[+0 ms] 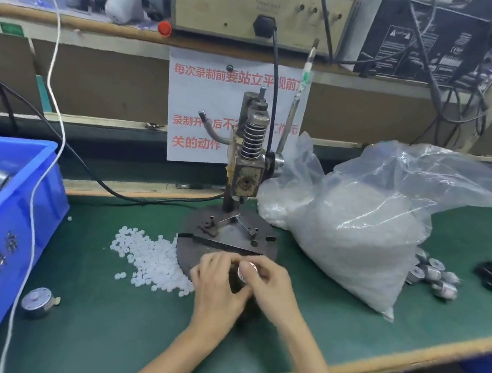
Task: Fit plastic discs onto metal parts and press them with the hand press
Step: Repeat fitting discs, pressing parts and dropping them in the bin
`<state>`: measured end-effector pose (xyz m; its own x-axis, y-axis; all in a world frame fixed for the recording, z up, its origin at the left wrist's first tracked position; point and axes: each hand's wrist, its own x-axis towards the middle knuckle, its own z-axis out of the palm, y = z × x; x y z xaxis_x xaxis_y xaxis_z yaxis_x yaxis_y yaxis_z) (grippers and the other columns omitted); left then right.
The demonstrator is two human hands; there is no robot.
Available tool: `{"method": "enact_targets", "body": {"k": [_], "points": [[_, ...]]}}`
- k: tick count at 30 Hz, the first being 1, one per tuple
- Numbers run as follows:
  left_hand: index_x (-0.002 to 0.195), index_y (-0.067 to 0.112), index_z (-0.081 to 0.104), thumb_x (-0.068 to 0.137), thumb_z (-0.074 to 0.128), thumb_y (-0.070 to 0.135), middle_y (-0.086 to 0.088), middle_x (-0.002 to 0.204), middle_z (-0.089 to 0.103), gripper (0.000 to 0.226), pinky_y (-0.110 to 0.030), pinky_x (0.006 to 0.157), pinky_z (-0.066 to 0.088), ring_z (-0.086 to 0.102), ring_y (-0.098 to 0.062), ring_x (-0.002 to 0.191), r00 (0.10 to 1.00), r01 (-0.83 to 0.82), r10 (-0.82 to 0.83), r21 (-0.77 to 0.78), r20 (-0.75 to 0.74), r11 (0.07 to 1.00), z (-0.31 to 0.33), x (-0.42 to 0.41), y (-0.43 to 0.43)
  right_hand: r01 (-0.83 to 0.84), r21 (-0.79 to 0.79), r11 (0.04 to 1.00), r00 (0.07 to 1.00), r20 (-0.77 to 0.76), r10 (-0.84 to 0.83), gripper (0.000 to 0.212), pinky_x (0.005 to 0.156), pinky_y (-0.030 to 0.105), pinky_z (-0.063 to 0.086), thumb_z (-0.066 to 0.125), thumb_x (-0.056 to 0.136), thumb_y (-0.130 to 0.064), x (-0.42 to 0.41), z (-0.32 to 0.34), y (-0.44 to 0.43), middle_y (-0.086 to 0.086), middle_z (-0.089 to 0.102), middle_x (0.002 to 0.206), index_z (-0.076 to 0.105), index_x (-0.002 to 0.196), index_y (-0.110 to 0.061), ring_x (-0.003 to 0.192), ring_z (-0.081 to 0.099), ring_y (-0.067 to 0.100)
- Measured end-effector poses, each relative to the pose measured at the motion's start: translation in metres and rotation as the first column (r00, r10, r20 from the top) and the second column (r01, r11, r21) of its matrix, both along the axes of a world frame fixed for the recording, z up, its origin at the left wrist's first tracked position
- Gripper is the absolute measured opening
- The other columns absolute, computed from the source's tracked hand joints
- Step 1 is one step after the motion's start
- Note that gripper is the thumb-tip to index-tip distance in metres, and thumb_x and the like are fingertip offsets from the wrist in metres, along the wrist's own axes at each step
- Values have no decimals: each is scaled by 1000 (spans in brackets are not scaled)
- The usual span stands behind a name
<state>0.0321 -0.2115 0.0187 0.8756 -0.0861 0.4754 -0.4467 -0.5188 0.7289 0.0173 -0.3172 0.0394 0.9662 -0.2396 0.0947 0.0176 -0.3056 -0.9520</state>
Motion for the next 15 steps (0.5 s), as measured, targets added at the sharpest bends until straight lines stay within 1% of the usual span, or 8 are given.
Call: {"method": "enact_targets", "body": {"k": [1, 3, 6, 8, 10, 12, 14, 15], "points": [[88, 24, 56, 69, 77, 16, 15, 89, 55, 29, -25, 75, 22, 47, -14, 92, 999, 26, -27, -22, -32, 999, -1, -7, -3, 2, -26, 1000, 1000, -3, -2, 22, 70, 21, 45, 61, 90, -15, -6, -3, 0, -17, 68, 71, 66, 77, -32, 71, 60, -2], [87, 27, 53, 70, 75, 17, 16, 86, 54, 29, -25, 75, 27, 47, -9, 87, 990, 123, -125, -23, -73, 992, 1, -15, -11, 83, -22, 996, 997, 5, -83, 25, 68, 22, 43, 58, 89, -13, -21, -8, -4, -16, 65, 68, 64, 71, -28, 68, 57, -1], [86, 31, 54, 69, 77, 25, 18, 84, 55, 30, -18, 81, 31, 48, -2, 85, 942, 326, -318, 66, -112, 943, 8, -26, -19, 249, -42, 968, 968, 23, -249, 22, 60, 17, 41, 53, 91, -20, -50, -14, -25, -11, 63, 68, 63, 72, -26, 64, 55, 1], [80, 37, 50, 71, 78, 28, 15, 75, 57, 30, -16, 78, 33, 49, -1, 79, 908, 404, -390, 73, -152, 912, 7, -34, -20, 367, -98, 925, 930, 60, -362, 22, 59, 17, 38, 52, 91, -23, -76, -19, -47, -7, 60, 65, 60, 70, -25, 61, 51, 3], [71, 36, 52, 75, 76, 22, 12, 66, 57, 28, -18, 69, 38, 50, -4, 68, 890, 433, -420, 39, -177, 901, 3, -40, -18, 487, -177, 855, 874, 106, -475, 26, 57, 25, 36, 51, 93, -20, -107, -27, -71, 4, 53, 59, 54, 67, -18, 55, 43, 9], [66, 29, 54, 77, 75, 17, 11, 66, 57, 26, -16, 59, 36, 47, -6, 58, 890, 428, -417, 18, -185, 904, -3, -42, -10, 591, -238, 771, 805, 116, -582, 30, 55, 34, 32, 50, 94, -12, -138, -44, -96, 12, 47, 54, 50, 64, -7, 52, 37, 18], [64, 24, 54, 78, 74, 19, 12, 63, 54, 25, -17, 54, 33, 43, -7, 54, 893, 421, -407, 39, -190, 906, -6, -43, -5, 655, -272, 705, 742, 52, -669, 31, 54, 38, 28, 49, 93, -7, -162, -65, -115, 19, 45, 54, 45, 62, -2, 53, 33, 25], [65, 23, 54, 79, 73, 20, 12, 60, 53, 24, -18, 53, 33, 42, -7, 53, 890, 430, -414, 51, -194, 901, -5, -44, -7, 670, -291, 683, 716, 14, -697, 31, 54, 38, 27, 49, 92, -6, -169, -76, -122, 20, 44, 55, 43, 62, -1, 54, 31, 24]]}}
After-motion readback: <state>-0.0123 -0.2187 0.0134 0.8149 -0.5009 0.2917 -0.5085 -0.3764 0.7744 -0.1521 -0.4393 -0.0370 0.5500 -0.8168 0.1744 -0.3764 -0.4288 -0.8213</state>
